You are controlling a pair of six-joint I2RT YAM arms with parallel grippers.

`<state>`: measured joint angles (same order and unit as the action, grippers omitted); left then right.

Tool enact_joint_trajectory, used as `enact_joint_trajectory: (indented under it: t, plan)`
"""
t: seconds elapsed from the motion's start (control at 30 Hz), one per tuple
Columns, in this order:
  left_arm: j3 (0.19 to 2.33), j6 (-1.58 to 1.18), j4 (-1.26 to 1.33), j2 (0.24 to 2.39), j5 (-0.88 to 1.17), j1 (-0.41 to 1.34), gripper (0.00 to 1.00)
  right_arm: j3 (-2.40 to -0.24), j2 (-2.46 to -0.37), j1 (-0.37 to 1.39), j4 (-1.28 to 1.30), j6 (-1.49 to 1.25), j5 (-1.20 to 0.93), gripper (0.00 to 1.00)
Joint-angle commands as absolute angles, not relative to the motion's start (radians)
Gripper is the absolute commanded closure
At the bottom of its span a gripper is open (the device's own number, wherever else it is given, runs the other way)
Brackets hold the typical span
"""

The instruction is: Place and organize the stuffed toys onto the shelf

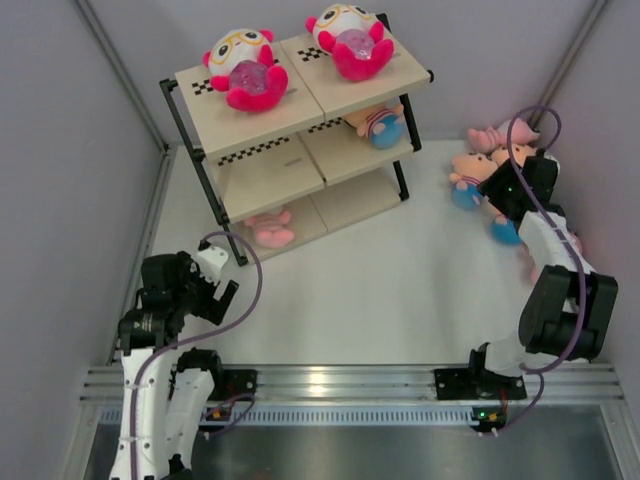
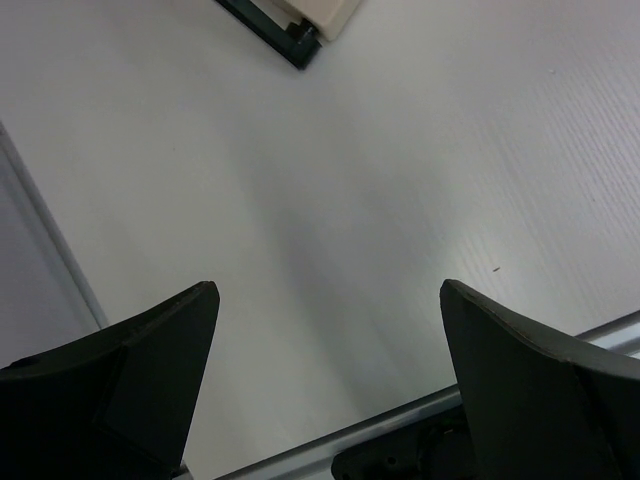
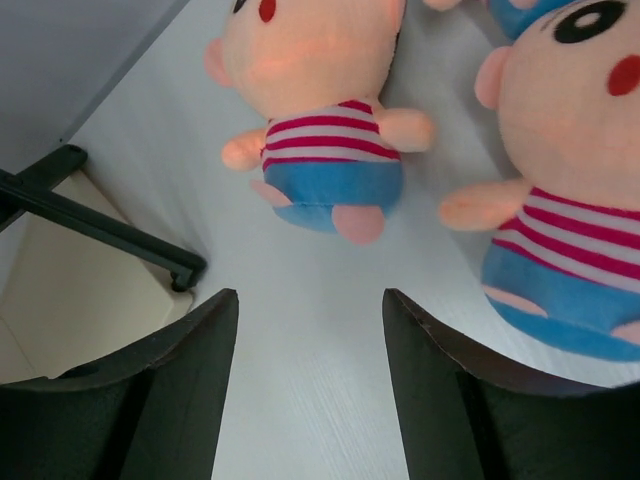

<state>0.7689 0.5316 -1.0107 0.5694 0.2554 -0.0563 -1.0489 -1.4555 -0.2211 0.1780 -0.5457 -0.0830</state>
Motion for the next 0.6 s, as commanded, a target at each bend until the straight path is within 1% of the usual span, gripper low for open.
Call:
enact_joint_trajectory:
  t: [0.0,0.03,0.23,0.33,0.47,0.5,0.53,0.57]
  plan:
    - [0.741,0.499,-0.922,0.548,0.193,-0.054,0.01,-1.153,-1.558,-0.227,-0.018,-0.589,-0.17,0.39]
    - [0.733,0.497,-0.917,0.548,0.187,-0.057,0.01,-1.169,-1.618,-0.227,-0.02,-0.597,-0.16,0.37]
    - [0.723,0.494,-0.908,0.566,0.169,-0.089,0.01,-1.264,-1.824,-0.227,-0.018,-0.652,-0.118,0.32]
    - [0.723,0.494,-0.908,0.583,0.167,-0.098,0.01,-1.27,-1.877,-0.219,-0.037,-0.672,-0.072,0.31]
    - [0.724,0.495,-0.908,0.598,0.17,-0.109,0.01,-1.321,-1.951,-0.198,-0.014,-0.658,-0.075,0.31]
    - [0.724,0.495,-0.908,0.601,0.173,-0.112,0.01,-1.321,-1.959,-0.195,-0.014,-0.655,-0.071,0.34]
    - [0.726,0.497,-0.907,0.606,0.175,-0.113,0.01,-1.312,-1.959,-0.19,-0.021,-0.653,-0.057,0.5]
    - [0.724,0.495,-0.907,0.607,0.173,-0.117,0.01,-1.301,-1.95,-0.189,-0.034,-0.653,-0.046,0.62]
